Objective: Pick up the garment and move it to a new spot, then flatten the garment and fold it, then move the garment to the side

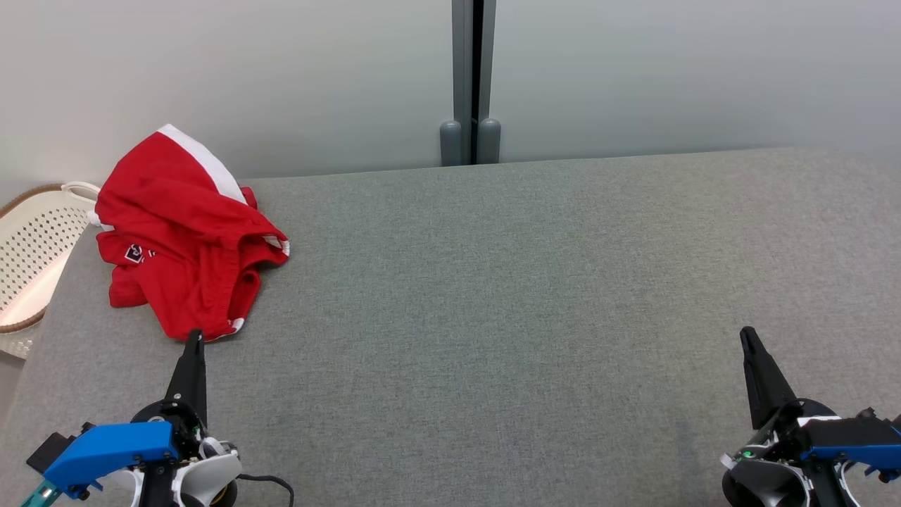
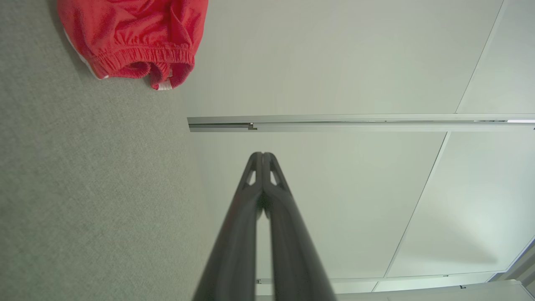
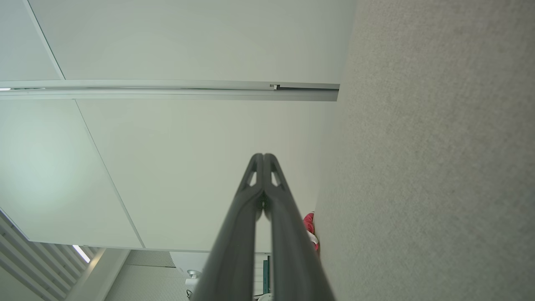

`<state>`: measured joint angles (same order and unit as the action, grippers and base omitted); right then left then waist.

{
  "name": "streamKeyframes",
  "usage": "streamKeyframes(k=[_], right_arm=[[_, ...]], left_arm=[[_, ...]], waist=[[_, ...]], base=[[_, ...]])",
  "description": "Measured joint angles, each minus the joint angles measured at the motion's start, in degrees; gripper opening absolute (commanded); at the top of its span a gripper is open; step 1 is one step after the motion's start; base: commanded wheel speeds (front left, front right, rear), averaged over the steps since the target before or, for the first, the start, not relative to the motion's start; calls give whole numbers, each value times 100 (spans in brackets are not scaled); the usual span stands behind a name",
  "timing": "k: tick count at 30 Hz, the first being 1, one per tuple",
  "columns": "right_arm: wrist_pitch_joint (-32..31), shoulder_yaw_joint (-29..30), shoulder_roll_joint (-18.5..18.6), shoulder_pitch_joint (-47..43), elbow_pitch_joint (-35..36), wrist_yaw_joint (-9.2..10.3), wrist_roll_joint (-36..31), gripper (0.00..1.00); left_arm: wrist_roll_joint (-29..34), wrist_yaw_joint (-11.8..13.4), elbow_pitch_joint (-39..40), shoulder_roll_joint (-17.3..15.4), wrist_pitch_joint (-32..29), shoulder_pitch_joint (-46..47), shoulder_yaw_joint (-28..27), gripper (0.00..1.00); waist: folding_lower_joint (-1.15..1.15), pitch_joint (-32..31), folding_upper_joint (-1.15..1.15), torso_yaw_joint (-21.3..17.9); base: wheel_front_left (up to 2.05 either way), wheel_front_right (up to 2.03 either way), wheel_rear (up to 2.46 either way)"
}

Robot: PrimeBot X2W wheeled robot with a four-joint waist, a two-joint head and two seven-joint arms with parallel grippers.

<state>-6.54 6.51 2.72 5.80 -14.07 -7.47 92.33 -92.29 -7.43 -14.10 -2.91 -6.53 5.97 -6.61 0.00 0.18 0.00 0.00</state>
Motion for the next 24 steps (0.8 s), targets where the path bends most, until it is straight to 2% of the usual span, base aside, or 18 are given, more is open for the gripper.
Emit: streamKeyframes(k=[7, 8, 14, 24], right_arm=[[0, 0, 0, 0, 0, 0, 0, 0], [0, 0, -3, -8, -12, 0, 0, 100], [18, -38, -54, -237, -288, 18, -1, 100], [302, -182, -56, -279, -250, 18, -183, 100]], left_arm=[[0, 0, 0, 0, 0, 0, 0, 0], [1, 0, -14, 1, 1, -6, 1, 100], [5, 5, -291, 38, 24, -354, 22, 100], [179, 5, -212, 52, 302, -395, 242, 100]], waist=[[0, 0, 0, 0], [0, 0, 0, 0], [0, 0, 0, 0], [0, -7, 0, 2]], base=[[0, 0, 0], [0, 0, 0], [0, 0, 0], [0, 0, 0]])
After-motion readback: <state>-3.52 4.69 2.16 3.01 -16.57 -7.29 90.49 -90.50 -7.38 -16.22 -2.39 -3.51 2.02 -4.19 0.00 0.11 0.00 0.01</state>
